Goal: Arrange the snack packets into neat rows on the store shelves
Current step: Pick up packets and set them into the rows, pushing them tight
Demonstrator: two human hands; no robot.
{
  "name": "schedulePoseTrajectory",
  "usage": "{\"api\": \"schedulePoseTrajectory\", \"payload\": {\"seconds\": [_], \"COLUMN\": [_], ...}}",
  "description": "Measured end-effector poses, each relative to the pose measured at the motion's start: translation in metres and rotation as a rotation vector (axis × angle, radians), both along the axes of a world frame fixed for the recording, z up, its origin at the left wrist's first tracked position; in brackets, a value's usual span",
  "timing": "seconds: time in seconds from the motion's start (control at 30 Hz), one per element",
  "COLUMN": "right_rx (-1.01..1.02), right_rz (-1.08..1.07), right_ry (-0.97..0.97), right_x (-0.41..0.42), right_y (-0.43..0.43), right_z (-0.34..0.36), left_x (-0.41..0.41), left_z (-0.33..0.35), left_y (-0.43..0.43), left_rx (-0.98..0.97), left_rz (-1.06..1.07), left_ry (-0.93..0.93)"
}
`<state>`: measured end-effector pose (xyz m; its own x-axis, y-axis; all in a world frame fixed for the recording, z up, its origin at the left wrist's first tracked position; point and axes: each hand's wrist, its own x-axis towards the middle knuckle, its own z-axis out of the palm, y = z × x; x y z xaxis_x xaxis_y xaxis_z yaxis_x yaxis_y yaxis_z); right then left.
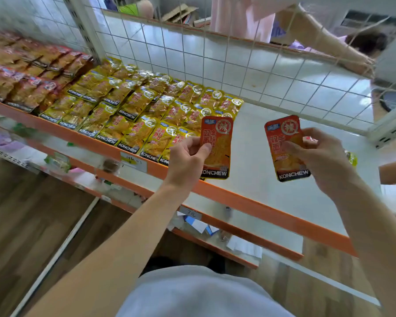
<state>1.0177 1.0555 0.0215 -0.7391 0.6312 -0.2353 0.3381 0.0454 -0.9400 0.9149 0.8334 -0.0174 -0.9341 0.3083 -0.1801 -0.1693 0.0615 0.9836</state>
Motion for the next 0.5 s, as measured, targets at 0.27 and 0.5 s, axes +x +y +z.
{"api": "schedulePoseTrajectory", "payload": {"seconds": [0.27, 0.5], "right_rx": [-0.4, -0.405], "right_rz": [0.071, 0.045], "right_ry": [0.114, 0.137], "right_x": [-0.052, -0.101], "right_y": [-0.113, -0.217], "right_z": [0.004, 0.016], "left_x": [-0.041, -0.074], "left_z": [0.015, 0.021], "left_y": [-0.079, -0.197], "left_rx": [0.008, 0.007], "left_rz": [0.071, 0.209], "left_ry": [0.017, 0.069]}}
